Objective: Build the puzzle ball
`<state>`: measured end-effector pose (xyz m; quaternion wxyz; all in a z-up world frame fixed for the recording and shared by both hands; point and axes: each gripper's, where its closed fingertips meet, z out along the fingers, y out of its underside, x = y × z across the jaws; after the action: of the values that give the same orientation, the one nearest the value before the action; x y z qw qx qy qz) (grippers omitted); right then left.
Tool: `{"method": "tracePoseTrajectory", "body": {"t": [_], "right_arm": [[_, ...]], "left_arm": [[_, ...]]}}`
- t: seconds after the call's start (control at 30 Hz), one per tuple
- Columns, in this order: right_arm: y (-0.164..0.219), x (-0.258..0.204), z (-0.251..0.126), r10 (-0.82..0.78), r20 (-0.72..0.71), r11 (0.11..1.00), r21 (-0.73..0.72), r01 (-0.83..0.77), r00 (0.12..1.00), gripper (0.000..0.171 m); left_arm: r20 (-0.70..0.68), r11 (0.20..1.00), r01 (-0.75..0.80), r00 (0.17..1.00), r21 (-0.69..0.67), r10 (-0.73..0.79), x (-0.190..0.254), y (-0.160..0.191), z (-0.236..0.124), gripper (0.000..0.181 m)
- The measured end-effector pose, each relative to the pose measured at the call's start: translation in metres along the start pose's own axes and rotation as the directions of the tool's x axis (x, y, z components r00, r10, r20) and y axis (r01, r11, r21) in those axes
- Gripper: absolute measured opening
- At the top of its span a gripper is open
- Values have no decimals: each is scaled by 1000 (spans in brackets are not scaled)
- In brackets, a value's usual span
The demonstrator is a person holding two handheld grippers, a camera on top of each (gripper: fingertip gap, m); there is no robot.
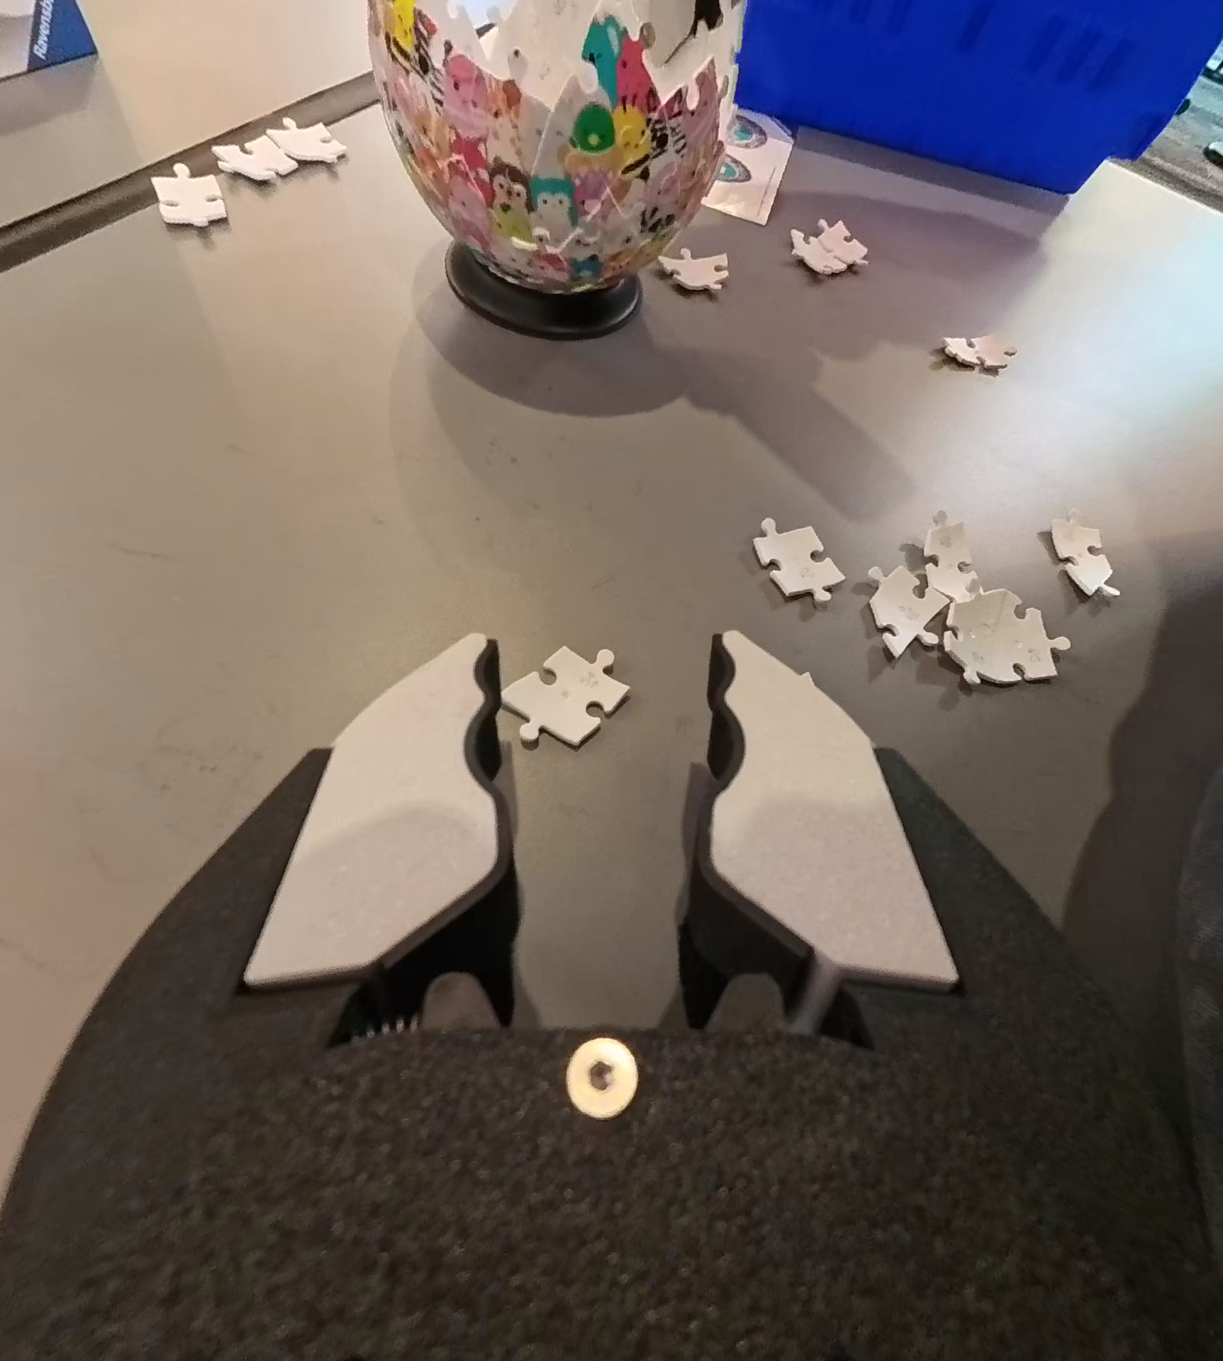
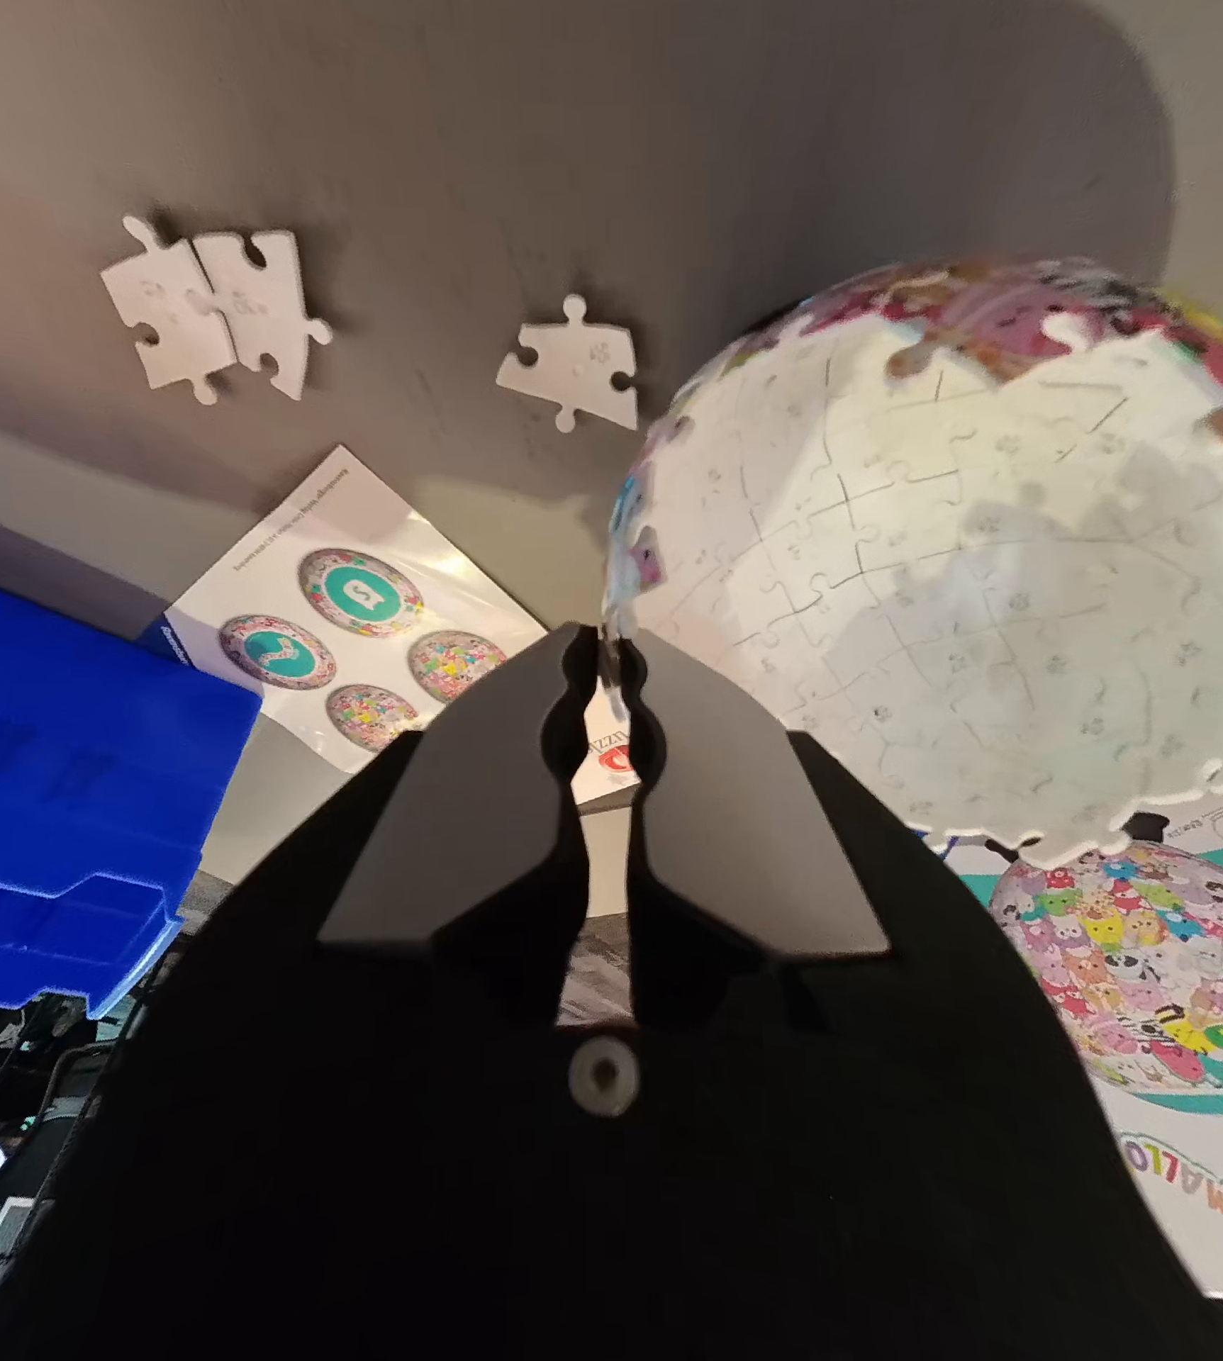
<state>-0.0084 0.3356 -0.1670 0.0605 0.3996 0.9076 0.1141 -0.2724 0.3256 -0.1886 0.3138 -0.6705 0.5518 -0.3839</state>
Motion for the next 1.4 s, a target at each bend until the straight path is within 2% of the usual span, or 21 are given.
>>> {"method": "tracePoseTrajectory", "body": {"t": [0.23, 0.33, 0.4, 0.5, 0.57, 0.7, 0.93, 1.17, 1.4], "right_arm": [[-2, 0, 0, -8, 15, 1000, 9, 8, 1000, 5], [2, 0, -1, 48, 22, 999, -8, -47, 999, 6], [9, 2, -5, 80, 3, 996, -33, -80, 997, 21], [12, 2, -19, 129, -34, 991, -27, -130, 991, 24], [16, 3, -29, 164, -69, 985, -35, -167, 984, 34], [14, -5, -38, 148, -86, 988, -41, -152, 985, 32], [7, 4, -10, 82, -38, 996, 40, -81, 996, 30], [2, 2, 1, -41, 13, 997, 64, 40, 999, 7], [2, 1, 2, -43, 29, 997, 60, 41, 999, 5]], "left_arm": [[0, 1000, -1, 1000, -1, 1, 0, 0, 0, 54], [0, 1000, -2, 1000, -2, 2, 0, 0, 0, 54], [-1, 1000, -3, 1000, -1, 3, 0, 0, 0, 54], [-3, 1000, 2, 1000, 1, -2, 0, 0, 0, 54], [-4, 1000, 4, 1000, 3, -4, 0, 0, 0, 54], [-3, 1000, 0, 1000, -1, 0, 0, 0, 0, 54], [12, 999, -28, 1000, -22, 28, 2, 3, 2, 54], [11, 999, -29, 1000, -25, 30, 2, 3, 2, 54], [13, 999, -34, 999, -28, 35, 2, 4, 3, 54]]}}
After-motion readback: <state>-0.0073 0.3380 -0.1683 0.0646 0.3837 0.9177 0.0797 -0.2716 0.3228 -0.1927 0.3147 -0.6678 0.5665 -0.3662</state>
